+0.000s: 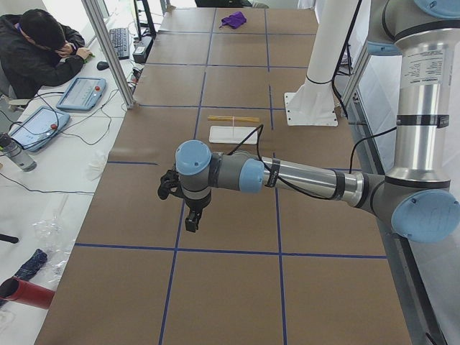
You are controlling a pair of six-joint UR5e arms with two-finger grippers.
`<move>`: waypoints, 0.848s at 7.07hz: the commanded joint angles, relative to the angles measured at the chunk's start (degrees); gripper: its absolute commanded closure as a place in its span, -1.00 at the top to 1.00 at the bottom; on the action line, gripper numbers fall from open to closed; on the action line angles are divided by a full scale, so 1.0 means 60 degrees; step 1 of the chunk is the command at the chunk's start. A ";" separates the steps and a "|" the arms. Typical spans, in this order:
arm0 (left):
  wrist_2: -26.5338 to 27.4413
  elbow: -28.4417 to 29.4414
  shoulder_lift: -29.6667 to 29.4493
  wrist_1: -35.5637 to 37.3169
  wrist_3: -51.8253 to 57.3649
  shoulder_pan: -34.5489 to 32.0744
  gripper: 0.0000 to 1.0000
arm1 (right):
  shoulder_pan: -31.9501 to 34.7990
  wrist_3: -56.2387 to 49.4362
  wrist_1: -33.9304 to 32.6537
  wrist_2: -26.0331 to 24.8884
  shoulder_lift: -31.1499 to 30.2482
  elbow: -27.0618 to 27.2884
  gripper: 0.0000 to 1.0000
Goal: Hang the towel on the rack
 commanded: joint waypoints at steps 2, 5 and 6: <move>-0.0007 0.0240 -0.1024 -0.1130 -0.0073 0.0034 1.00 | -0.0008 -0.1084 0.2676 -0.0085 -0.1242 -0.0825 0.99; -0.0050 0.0624 -0.1042 -0.1739 -0.0059 0.0035 1.00 | -0.0008 -0.2847 0.4898 -0.0346 -0.1305 -0.3067 0.83; -0.0065 0.0624 -0.1027 -0.1739 -0.0059 0.0034 1.00 | -0.0008 -0.3517 0.4887 -0.1030 -0.1232 -0.3173 0.67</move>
